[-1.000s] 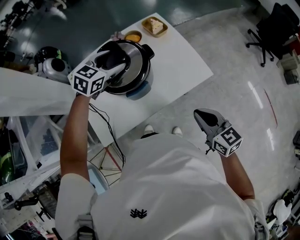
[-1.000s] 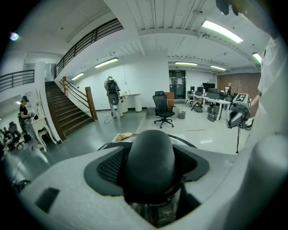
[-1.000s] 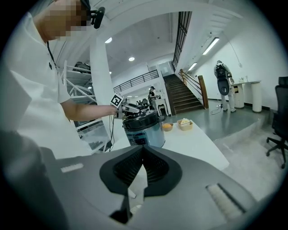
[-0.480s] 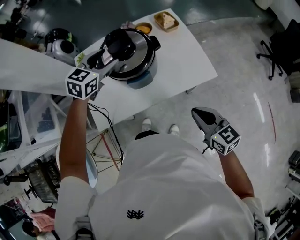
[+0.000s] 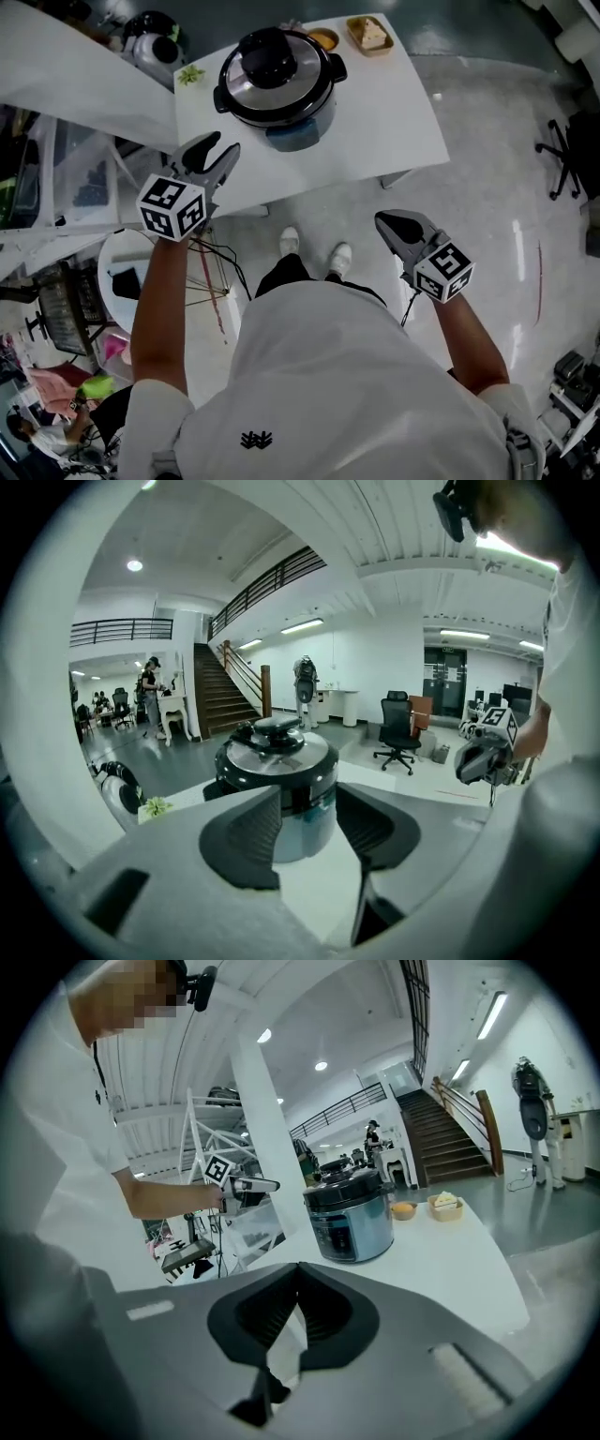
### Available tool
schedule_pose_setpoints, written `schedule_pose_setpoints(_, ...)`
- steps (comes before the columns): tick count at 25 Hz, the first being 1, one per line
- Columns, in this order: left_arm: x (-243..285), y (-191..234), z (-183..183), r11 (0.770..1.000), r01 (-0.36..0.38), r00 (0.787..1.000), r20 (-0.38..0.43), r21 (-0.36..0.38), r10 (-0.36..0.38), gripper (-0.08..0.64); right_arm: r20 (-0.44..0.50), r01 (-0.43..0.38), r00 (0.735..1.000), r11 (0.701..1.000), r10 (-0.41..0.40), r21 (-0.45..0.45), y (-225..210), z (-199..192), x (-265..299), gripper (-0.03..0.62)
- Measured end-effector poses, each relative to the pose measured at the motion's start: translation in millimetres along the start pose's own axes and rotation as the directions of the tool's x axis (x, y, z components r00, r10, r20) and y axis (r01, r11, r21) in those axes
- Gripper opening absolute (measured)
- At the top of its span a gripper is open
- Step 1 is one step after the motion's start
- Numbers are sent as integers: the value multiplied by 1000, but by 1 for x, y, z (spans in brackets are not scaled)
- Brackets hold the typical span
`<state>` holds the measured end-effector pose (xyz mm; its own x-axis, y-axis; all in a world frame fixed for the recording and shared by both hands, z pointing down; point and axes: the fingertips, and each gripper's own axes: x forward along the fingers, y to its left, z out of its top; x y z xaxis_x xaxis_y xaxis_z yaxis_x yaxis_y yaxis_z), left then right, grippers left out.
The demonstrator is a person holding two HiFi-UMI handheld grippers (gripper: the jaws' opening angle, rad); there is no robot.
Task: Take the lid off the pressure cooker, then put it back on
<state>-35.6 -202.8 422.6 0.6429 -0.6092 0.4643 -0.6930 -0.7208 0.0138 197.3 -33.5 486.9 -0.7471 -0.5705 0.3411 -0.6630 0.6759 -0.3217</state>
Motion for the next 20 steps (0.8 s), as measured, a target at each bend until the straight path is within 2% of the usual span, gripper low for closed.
schedule_pose_setpoints(3, -16, -28, -20, 998, 3, 1000, 17, -56, -2, 153, -6, -31, 1000, 999, 31, -22, 3, 4, 11, 14)
schedule_pose_setpoints(7, -33, -69, -43, 992, 43, 999, 33, -120, -39, 84, -8, -60, 998, 996, 59, -60, 18, 13, 24, 14)
schedule_pose_setpoints(12, -59, -130, -68, 983, 114, 993, 38, -142, -110, 8, -41, -102, 994, 989, 98, -106, 53, 10, 31, 14)
schedule_pose_setpoints(20, -127, -199, -97, 968, 181, 983, 53, -174, -175, 8, -67, -132, 990, 981, 123, -143, 124, -7, 24, 14)
